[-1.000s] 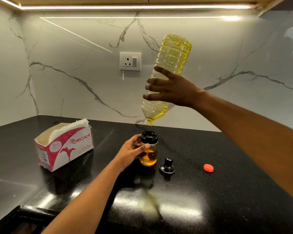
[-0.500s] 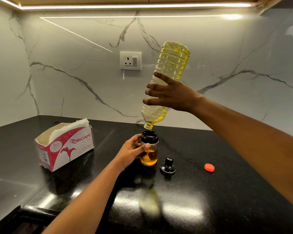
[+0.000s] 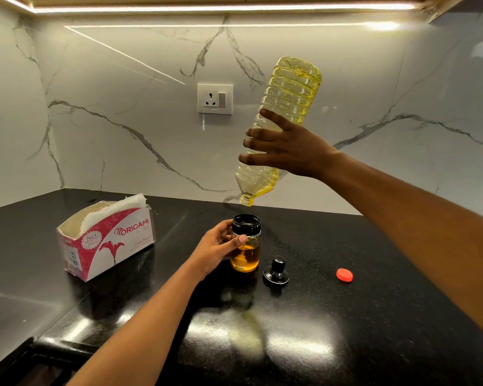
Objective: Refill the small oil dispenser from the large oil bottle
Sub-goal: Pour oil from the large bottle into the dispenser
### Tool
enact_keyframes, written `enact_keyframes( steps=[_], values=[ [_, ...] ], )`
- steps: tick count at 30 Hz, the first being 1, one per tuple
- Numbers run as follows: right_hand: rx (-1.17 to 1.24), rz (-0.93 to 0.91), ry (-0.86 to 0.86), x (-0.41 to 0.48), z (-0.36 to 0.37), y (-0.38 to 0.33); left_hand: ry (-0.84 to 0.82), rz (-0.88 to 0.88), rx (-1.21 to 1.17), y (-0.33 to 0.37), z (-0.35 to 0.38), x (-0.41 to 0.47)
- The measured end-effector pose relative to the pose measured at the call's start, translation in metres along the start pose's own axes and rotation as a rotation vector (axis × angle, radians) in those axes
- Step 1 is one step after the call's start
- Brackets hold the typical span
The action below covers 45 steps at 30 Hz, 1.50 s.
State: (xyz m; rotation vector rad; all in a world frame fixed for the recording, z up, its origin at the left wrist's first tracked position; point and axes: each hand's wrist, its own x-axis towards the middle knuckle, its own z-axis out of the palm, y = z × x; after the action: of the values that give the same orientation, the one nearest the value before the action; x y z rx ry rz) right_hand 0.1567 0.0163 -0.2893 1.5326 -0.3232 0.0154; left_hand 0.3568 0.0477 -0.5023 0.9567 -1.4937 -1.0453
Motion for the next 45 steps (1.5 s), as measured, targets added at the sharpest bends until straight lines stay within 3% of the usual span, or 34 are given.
enact_keyframes(
  steps=[19,25,30,34,38,42,45],
  values=[
    [0.031,0.131,0.069,-0.008,0.0,0.012,0.007,-0.006,0.025,-0.001,-0.001,0.001],
    [0.034,0.007,0.006,-0.015,0.01,-0.048,-0.001,-0.005,0.043,-0.003,-0.001,0.001],
    [0.022,0.13,-0.003,-0.018,0.008,-0.037,0.02,0.0,0.12,-0.003,-0.002,0.002],
    [0.02,0.03,0.031,-0.018,0.012,-0.047,0.037,0.003,0.18,-0.002,-0.001,0.002],
    [0.022,0.127,0.042,-0.019,0.012,-0.039,0.045,-0.001,0.233,0.0,0.002,0.001],
    [-0.02,0.003,0.047,-0.015,0.014,-0.039,0.046,0.009,0.27,0.002,0.003,0.001],
    [0.01,0.076,0.046,-0.013,0.013,-0.035,0.037,0.009,0.268,0.001,0.002,0.001]
  ],
)
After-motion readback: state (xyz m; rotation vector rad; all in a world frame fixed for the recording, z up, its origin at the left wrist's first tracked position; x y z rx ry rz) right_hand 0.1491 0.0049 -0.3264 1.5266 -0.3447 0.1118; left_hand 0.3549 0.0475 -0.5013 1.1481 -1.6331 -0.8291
